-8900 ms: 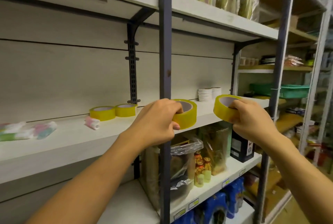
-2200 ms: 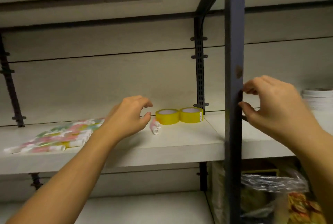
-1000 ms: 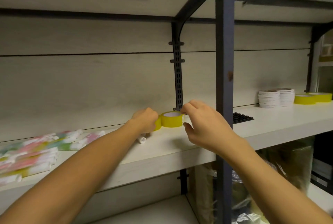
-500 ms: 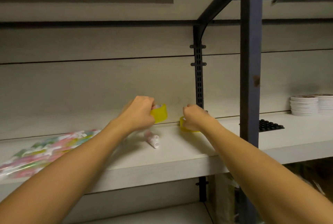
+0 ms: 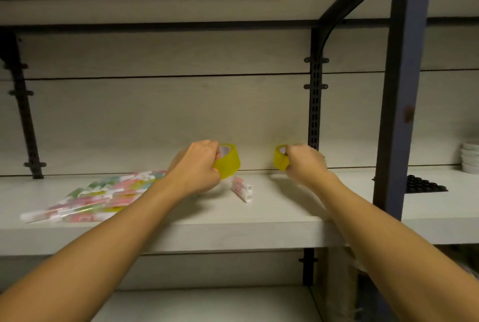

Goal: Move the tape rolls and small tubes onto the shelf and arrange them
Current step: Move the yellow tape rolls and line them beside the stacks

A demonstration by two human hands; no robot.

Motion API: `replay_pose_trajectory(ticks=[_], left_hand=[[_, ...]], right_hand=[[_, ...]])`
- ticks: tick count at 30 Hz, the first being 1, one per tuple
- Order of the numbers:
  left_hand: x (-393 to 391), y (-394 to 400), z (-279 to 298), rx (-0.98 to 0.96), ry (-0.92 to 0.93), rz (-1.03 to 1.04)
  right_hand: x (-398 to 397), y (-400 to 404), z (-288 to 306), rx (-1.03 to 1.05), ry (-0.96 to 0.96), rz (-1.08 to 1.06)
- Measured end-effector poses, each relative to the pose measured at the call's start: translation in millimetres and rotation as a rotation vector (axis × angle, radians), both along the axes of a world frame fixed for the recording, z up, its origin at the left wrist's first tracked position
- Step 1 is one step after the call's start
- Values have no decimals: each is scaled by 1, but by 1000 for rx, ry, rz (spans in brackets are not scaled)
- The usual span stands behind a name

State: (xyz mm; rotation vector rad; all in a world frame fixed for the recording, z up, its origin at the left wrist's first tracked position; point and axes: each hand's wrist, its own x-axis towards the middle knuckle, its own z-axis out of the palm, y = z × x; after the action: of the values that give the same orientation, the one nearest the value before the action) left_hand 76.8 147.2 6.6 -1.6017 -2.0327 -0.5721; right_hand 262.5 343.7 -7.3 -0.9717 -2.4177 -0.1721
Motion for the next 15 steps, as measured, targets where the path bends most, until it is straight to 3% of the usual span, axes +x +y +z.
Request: replay_pose_trajectory(ticks=[6, 15], left_hand=[[0, -39, -1, 32, -16, -74], [11, -107, -14, 10, -61, -206]], right_hand=[[28, -71, 12, 178, 75, 29], [91, -195, -8, 250, 55, -108]])
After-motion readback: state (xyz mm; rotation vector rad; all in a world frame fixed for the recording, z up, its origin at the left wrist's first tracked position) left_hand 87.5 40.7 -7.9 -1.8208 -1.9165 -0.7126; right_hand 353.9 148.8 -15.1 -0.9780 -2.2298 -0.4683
